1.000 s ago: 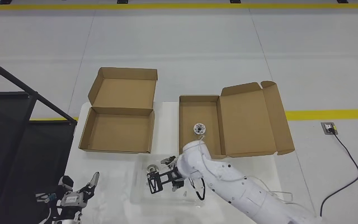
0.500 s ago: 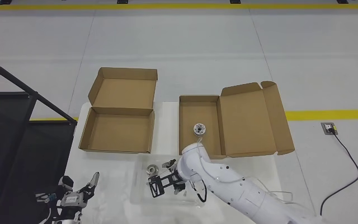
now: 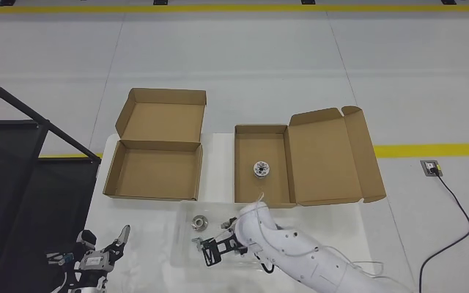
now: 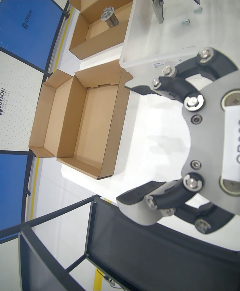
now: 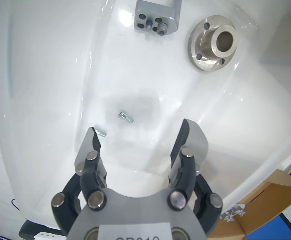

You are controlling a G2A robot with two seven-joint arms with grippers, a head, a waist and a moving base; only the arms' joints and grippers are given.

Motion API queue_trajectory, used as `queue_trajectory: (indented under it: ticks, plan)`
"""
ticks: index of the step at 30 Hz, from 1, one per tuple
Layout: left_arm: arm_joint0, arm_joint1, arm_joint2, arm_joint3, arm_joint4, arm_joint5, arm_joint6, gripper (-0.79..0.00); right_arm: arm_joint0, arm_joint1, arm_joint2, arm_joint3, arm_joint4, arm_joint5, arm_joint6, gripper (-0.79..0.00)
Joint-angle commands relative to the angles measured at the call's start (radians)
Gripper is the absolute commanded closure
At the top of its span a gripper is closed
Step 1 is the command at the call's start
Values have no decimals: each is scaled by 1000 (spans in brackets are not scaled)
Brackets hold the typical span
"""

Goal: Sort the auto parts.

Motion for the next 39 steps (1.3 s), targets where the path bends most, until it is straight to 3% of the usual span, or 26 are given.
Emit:
queue_trajectory:
  ticks: [1,3,5,6,22,28,33,39]
  plan:
    - [0,0,0,0,0,0,0,-785,0,-3,-3,10,-4,-9,-10,-542]
    - [0,0,0,0,0,0,0,-785,0,-6,-8,16,-8,-18,-21,-508]
    - [0,0,0,0,0,0,0,-785,-1,-10,-13,24,-12,-18,-28,-385]
    - [0,0,0,0,0,0,0,-785,-1,-13,-15,32,-13,-17,-28,-369]
    - [0,0,0,0,0,0,0,-785,26,-66,-50,155,-16,-20,-70,-342]
    - [0,0,0,0,0,0,0,-785,39,-83,-55,196,-20,-20,-80,-191]
    - [0,0,0,0,0,0,0,-785,46,-94,-54,215,-24,-13,-90,-3]
    - [0,0,0,0,0,0,0,-785,53,-95,-35,200,-38,0,-112,0]
